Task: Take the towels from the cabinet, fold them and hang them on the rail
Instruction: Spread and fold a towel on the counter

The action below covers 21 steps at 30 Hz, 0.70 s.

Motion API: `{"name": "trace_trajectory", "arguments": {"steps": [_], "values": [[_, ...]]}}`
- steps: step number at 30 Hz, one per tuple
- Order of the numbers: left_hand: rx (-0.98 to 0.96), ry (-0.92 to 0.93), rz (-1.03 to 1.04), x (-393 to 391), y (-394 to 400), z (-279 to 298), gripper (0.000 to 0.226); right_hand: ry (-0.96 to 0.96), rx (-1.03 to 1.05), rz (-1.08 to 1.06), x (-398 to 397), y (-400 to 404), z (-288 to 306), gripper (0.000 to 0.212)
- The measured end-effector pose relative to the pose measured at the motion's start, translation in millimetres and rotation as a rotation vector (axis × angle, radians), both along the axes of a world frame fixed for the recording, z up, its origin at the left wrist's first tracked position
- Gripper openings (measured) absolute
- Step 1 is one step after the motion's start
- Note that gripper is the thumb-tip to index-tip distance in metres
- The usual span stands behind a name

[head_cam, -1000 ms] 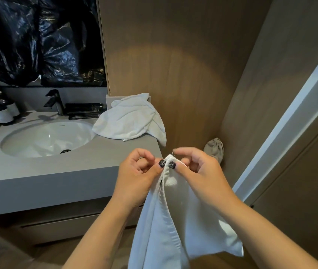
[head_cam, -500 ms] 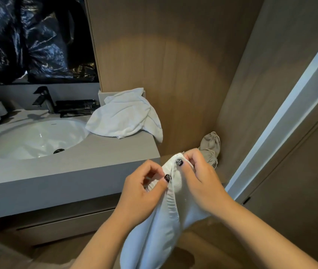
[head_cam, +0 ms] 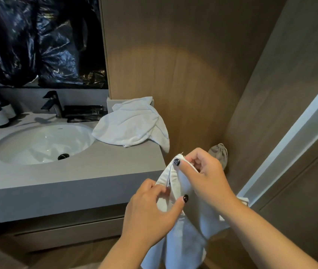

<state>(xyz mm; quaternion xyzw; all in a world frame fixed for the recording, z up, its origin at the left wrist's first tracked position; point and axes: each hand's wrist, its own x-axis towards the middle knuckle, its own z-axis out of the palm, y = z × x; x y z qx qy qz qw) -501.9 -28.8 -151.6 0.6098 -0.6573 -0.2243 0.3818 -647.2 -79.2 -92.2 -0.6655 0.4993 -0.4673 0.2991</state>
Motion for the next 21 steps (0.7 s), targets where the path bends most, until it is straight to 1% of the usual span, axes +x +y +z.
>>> {"name": "trace_trajectory", "arguments": {"steps": [2,3,7,9,10,14,18,21], "values": [[0.021,-0.008,0.008,-1.7,-2.8,-3.6,0.034,-0.050,0.014,0.019,0.0,0.0,-2.5,0.021],[0.028,-0.007,-0.001,-1.1,-3.9,-7.0,0.035,-0.067,0.018,0.031,-0.8,0.1,-3.1,0.020],[0.121,0.007,-0.078,10.6,-5.8,-20.8,0.054,-0.098,0.007,0.053,-8.0,-0.8,-2.2,0.017],[0.153,0.038,-0.115,18.2,-6.0,-28.6,0.053,-0.119,-0.011,0.047,-11.4,-2.2,-0.4,0.017],[0.155,0.020,-0.129,21.7,-6.2,-32.0,0.050,-0.126,-0.017,0.042,-12.9,-2.8,0.9,0.017],[0.193,-0.140,-0.157,35.2,-10.2,-42.4,0.039,-0.127,-0.038,0.006,-21.9,-7.5,13.6,0.015],[0.249,-0.348,-0.103,45.8,-15.9,-56.1,0.046,-0.202,-0.083,-0.079,-40.9,-18.2,35.3,0.016],[0.243,-0.415,-0.047,48.1,-19.9,-64.9,0.033,-0.254,-0.120,-0.111,-56.3,-25.2,55.1,0.016]]}}
